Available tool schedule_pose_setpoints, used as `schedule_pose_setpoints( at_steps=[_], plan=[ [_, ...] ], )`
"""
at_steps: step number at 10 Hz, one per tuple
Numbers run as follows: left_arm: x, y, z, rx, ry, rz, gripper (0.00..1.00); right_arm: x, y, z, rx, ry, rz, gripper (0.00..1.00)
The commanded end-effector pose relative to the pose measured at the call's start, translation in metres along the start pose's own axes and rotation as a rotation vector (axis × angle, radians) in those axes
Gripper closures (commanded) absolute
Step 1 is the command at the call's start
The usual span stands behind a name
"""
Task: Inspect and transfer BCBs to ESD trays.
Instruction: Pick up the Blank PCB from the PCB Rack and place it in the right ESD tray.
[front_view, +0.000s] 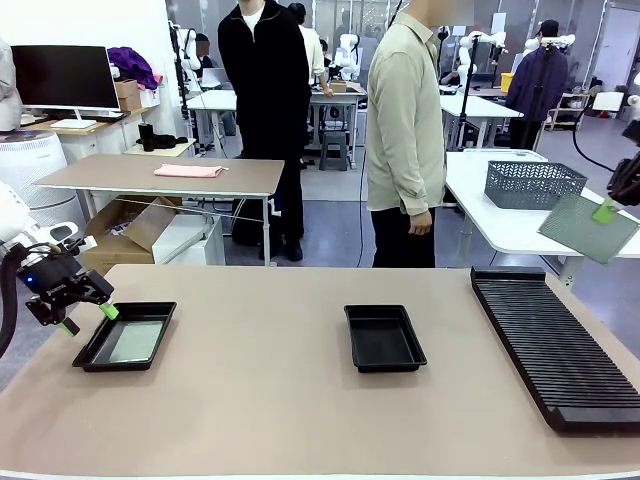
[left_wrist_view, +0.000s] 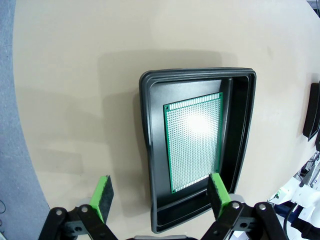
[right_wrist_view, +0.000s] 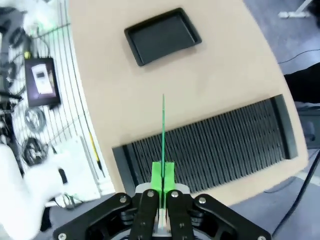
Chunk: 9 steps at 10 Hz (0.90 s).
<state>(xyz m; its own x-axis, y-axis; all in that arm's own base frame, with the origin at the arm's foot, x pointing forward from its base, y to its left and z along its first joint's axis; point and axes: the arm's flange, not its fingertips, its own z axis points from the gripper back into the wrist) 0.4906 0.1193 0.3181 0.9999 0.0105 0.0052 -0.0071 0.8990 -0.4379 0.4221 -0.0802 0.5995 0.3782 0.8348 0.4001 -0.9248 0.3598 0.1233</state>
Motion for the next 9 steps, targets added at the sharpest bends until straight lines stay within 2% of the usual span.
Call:
schedule_pose_setpoints(
  at_steps=[1, 5, 9],
  plan=[
    [0.0, 0.001, 0.001, 0.0, -0.005, -0.004, 0.0, 0.011, -0.002, -0.018, 0.025, -0.086, -0.155, 0.98],
    [0.0, 0.001, 0.001, 0.0, -0.005, -0.004, 0.0, 0.033, -0.01, -0.069, 0.162, -0.201, -0.426, 0.98],
    [0.0, 0.001, 0.001, 0.0, -0.005, -0.004, 0.0, 0.053, -0.016, -0.117, 0.28, -0.214, -0.613, 0.98]
  ],
)
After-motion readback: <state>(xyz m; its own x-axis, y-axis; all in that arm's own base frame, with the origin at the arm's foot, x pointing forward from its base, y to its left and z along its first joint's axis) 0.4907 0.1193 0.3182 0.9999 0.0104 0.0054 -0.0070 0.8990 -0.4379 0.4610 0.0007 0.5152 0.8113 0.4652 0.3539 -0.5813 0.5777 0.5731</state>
